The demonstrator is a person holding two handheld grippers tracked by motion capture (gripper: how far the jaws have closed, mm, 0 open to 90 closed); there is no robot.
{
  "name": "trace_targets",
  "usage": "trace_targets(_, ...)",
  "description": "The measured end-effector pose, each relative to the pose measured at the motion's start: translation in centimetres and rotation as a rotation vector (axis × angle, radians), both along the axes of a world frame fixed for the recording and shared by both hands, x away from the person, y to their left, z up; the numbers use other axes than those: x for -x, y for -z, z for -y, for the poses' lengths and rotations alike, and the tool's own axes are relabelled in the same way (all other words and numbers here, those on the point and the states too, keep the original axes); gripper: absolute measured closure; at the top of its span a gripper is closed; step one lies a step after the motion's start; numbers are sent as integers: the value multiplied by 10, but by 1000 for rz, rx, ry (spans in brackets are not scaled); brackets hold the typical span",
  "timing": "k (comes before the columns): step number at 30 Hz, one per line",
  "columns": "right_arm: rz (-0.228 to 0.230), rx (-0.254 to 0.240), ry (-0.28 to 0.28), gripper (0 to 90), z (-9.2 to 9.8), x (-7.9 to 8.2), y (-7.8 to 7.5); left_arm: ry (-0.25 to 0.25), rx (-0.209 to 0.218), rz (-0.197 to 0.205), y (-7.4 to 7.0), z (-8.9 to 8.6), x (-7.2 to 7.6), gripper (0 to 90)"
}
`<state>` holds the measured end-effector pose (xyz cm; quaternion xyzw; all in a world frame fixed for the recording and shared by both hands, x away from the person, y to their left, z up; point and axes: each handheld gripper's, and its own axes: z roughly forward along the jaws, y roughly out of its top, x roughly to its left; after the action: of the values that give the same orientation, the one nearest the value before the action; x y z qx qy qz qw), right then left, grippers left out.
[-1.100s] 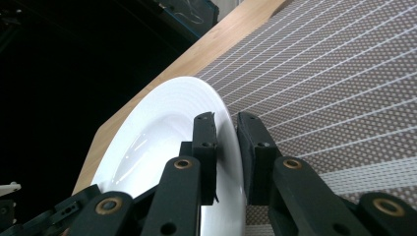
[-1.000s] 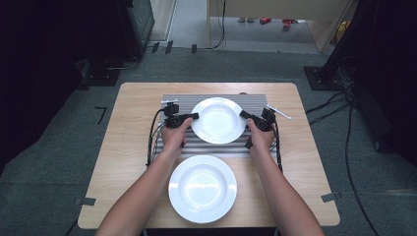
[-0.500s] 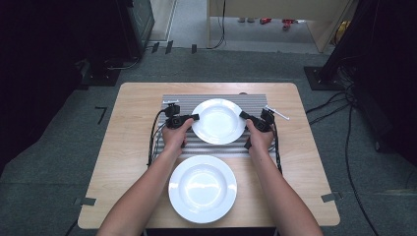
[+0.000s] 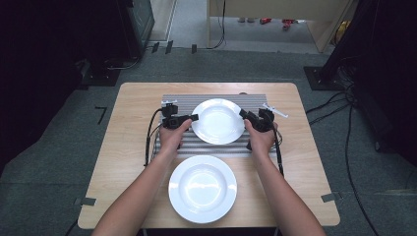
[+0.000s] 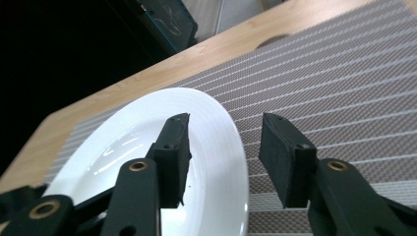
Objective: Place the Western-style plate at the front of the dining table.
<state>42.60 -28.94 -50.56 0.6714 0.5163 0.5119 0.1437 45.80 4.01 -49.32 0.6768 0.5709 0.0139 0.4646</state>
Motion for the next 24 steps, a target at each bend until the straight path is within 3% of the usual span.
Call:
trace_targets(1, 0, 0, 0, 550, 0, 0, 0, 0, 0, 0, 0, 0, 0, 421)
trace_targets(2, 16, 44, 0, 520, 1, 3, -5, 0, -32, 17, -6, -4, 4, 383)
trace_targets(4, 35, 86, 4, 507, 4, 6, -9, 1, -46, 25, -8, -6, 6, 333)
trace_targets(9, 52, 87, -6, 455, 8, 13, -15, 7, -112, 50, -16, -13, 17, 232)
trace_targets(12, 31, 67, -70, 404, 12, 19, -15, 17, -133, 54, -18, -20, 26, 178)
trace_targets(18, 23, 85, -114, 344, 18, 29, -21, 3, -118, 71, -22, -33, 38, 154)
trace_targets(22, 44, 146, -152, 310, 22, 43, -27, 19, -133, 99, -30, -40, 52, 134)
trace_targets(24, 42, 133, -163, 305, 25, 47, -27, 29, -137, 103, -31, -42, 57, 119)
